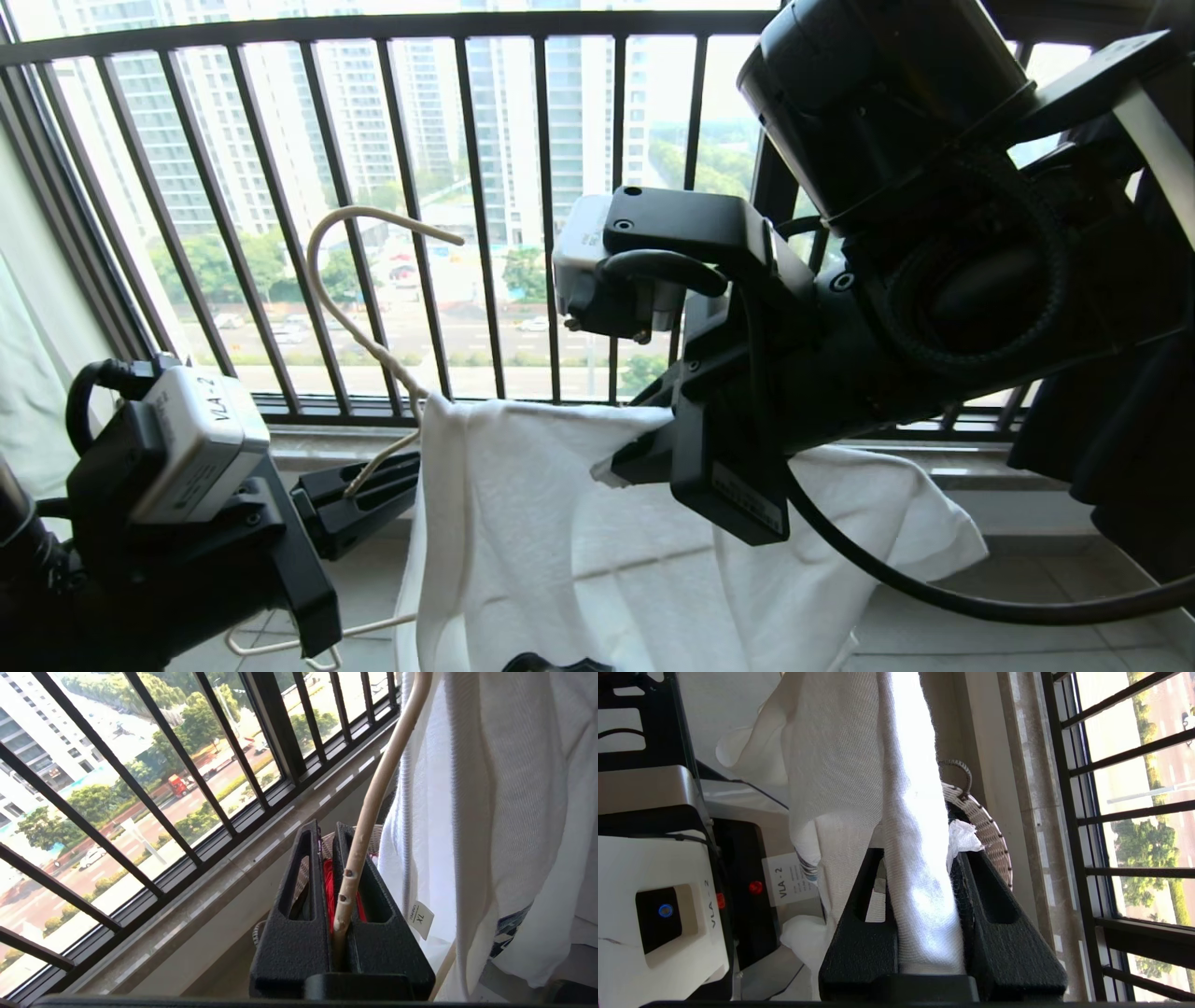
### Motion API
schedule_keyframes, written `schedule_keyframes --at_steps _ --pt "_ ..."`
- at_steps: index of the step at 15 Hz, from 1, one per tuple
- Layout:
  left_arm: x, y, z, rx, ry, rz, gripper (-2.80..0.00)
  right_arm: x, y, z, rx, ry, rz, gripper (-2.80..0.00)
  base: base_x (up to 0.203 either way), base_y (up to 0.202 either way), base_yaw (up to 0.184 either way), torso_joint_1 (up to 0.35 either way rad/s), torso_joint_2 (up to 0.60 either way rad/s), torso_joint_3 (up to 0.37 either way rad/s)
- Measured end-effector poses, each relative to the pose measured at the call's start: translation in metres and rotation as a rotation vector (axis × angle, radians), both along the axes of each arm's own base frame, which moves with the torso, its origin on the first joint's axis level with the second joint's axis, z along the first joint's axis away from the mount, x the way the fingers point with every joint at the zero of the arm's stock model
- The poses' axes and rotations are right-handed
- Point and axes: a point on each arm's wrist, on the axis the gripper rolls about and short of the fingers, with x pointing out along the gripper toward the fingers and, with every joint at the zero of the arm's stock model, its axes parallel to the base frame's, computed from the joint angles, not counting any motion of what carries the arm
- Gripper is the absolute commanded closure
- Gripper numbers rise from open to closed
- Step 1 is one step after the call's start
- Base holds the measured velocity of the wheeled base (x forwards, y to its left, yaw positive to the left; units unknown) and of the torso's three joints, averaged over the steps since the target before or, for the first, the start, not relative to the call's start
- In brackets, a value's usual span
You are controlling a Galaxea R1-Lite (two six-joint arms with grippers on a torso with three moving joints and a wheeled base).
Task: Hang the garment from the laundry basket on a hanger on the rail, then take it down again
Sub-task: Hang the clothes on the clothes rack
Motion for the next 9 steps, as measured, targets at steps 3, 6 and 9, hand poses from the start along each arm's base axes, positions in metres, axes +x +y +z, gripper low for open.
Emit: schedule_keyframes --at_steps 3,6,9 --pt "0.0002 -0.0001 -0.0003 -0.001 0.003 -0.001 -2.80 -0.0006 -0.0009 0.0008 0.001 -0.001 -0.001 0.00 0.000 0.000 0.000 0.000 0.00 0.000" --pt "-0.0004 0.0001 0.0001 -0.005 0.001 -0.003 -2.80 -0.0007 -0.0015 0.0007 0.002 0.000 -0.004 0.00 0.000 0.000 0.000 0.000 0.00 0.000" --pt "0.0007 0.0014 0.0033 -0.008 -0.010 0.013 -2.80 -0.0008 -0.0023 0.0009 0.001 -0.003 -0.006 0.00 0.000 0.000 0.000 0.000 0.00 0.000"
